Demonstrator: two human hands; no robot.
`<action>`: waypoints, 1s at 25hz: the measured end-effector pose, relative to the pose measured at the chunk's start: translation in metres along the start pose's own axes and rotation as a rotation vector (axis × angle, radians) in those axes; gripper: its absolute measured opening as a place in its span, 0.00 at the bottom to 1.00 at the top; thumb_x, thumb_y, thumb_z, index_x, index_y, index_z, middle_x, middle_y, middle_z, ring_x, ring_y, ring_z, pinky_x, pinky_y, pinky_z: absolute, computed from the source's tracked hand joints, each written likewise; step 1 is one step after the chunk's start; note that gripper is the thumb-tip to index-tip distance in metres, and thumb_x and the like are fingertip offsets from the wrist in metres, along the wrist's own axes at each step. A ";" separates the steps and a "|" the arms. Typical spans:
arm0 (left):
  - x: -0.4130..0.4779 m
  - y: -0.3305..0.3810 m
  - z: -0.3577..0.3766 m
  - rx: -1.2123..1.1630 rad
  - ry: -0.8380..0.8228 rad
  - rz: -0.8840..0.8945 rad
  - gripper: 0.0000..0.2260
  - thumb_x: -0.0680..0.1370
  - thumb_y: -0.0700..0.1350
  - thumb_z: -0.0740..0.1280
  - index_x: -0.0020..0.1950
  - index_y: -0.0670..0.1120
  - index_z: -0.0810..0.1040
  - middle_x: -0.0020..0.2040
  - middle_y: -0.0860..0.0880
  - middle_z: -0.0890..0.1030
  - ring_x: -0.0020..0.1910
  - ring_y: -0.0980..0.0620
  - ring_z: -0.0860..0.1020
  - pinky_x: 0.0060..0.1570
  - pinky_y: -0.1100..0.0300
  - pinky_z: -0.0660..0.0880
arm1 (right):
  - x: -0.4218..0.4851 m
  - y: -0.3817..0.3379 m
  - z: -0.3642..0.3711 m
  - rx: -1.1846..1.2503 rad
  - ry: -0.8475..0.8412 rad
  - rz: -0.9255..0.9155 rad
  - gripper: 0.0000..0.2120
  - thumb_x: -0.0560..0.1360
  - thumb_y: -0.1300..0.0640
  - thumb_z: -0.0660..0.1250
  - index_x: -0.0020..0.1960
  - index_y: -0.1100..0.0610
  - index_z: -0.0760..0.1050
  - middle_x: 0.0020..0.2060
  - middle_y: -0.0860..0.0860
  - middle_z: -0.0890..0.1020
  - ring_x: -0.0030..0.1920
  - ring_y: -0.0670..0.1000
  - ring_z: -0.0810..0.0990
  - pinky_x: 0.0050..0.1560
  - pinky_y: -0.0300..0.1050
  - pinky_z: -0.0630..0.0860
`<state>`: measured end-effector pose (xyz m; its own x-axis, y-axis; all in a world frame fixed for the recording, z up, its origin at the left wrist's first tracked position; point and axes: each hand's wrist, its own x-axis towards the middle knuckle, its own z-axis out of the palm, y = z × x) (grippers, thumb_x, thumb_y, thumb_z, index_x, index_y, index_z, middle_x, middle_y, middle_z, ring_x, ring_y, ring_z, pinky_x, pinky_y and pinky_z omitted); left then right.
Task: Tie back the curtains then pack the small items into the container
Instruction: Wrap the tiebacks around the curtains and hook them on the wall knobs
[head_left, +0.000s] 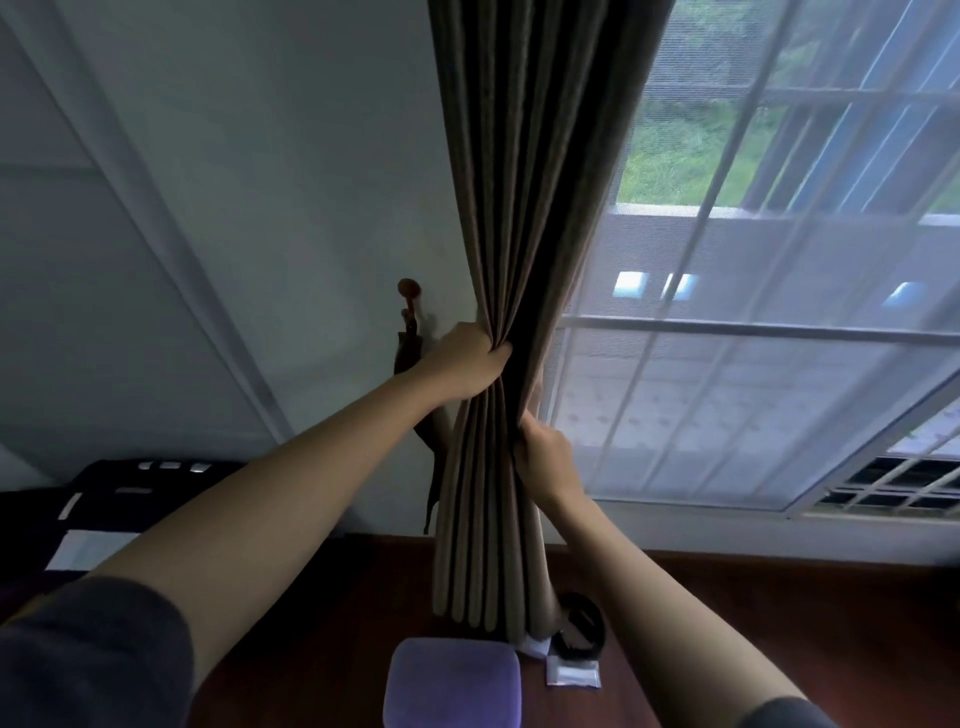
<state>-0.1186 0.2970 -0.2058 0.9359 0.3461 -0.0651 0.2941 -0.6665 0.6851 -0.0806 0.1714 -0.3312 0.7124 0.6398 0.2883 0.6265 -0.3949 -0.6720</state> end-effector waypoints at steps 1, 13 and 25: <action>0.001 0.001 -0.001 0.010 -0.008 -0.005 0.15 0.81 0.46 0.56 0.45 0.37 0.75 0.38 0.43 0.77 0.39 0.45 0.77 0.48 0.52 0.76 | 0.000 0.001 0.003 0.002 -0.006 -0.012 0.24 0.70 0.65 0.54 0.65 0.60 0.71 0.46 0.62 0.82 0.44 0.64 0.80 0.39 0.44 0.66; -0.008 0.013 0.011 0.025 0.095 0.038 0.16 0.73 0.51 0.67 0.29 0.47 0.68 0.28 0.50 0.74 0.30 0.50 0.76 0.35 0.59 0.74 | -0.004 -0.005 0.025 0.150 -0.225 -0.001 0.35 0.72 0.66 0.58 0.76 0.49 0.54 0.75 0.49 0.62 0.68 0.55 0.69 0.61 0.45 0.70; -0.019 -0.013 0.014 -0.275 0.152 0.008 0.12 0.78 0.40 0.59 0.35 0.51 0.67 0.35 0.52 0.70 0.33 0.59 0.69 0.34 0.71 0.66 | 0.068 -0.052 -0.046 0.874 0.060 0.338 0.22 0.82 0.44 0.39 0.56 0.43 0.72 0.54 0.47 0.79 0.55 0.40 0.76 0.55 0.28 0.70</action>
<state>-0.1372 0.2893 -0.2237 0.8920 0.4505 0.0364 0.2040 -0.4732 0.8570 -0.0498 0.2056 -0.2456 0.8435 0.5372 0.0028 -0.0585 0.0970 -0.9936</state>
